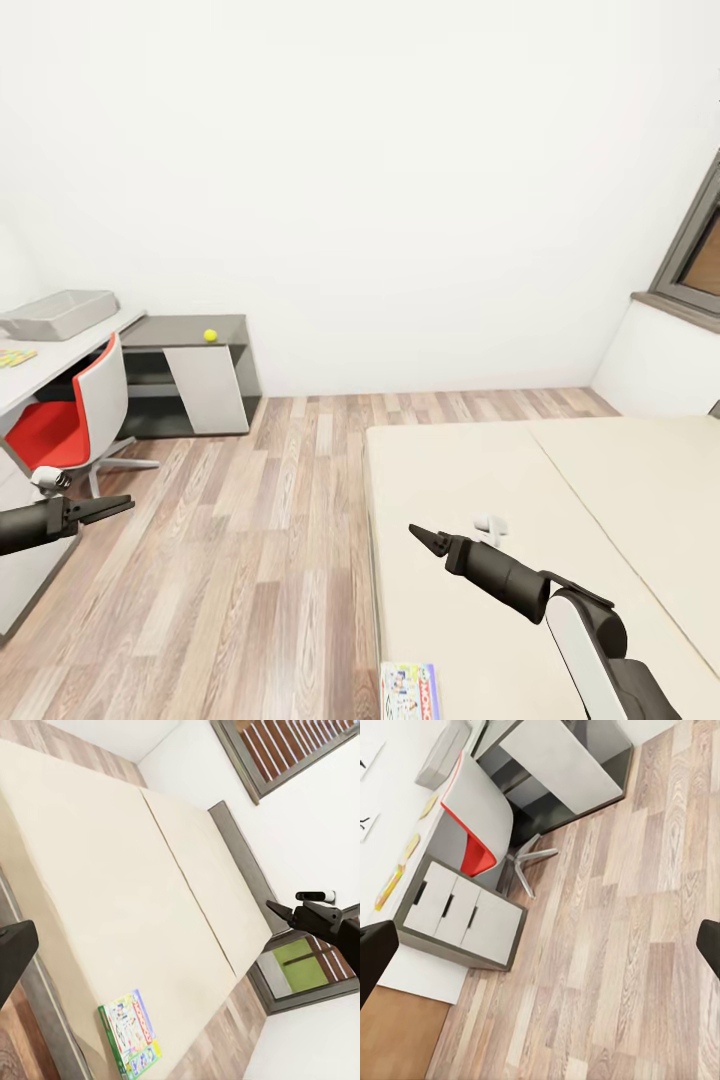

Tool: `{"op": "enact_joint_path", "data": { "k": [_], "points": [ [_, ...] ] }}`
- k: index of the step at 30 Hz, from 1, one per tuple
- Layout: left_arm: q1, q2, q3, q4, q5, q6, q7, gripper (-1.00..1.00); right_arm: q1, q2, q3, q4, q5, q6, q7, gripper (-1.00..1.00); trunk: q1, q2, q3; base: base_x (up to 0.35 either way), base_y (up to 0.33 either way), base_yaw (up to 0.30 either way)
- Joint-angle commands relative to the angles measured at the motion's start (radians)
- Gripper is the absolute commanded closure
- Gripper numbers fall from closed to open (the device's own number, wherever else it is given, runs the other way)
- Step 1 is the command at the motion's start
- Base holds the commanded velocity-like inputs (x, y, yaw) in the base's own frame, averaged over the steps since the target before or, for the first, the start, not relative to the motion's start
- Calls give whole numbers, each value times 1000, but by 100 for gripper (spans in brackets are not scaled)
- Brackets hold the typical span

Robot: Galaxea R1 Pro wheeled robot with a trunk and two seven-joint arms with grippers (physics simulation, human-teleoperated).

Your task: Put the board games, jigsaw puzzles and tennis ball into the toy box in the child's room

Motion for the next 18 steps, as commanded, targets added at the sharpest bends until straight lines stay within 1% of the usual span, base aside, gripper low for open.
{"op": "enact_joint_path", "data": {
  "k": [1, 9, 18],
  "points": [
    [-1, 0, 0, 0, 0, 11, -4, -100, -1, 0, -1, 0, -2, 6, 1, -100, 1, -2, 0, 0, 0, 11],
    [-1, 0, 0, 0, 0, 11, -4, -100, -1, 0, -1, 0, -2, 6, 1, -100, 1, -2, 11, 0, 0, 44],
    [-1, 0, 0, 0, 0, 11, -4, -100, -1, 0, -1, 1, -2, 7, 2, -100, 1, -2, 15, 0, 0, 28]
  ]
}}
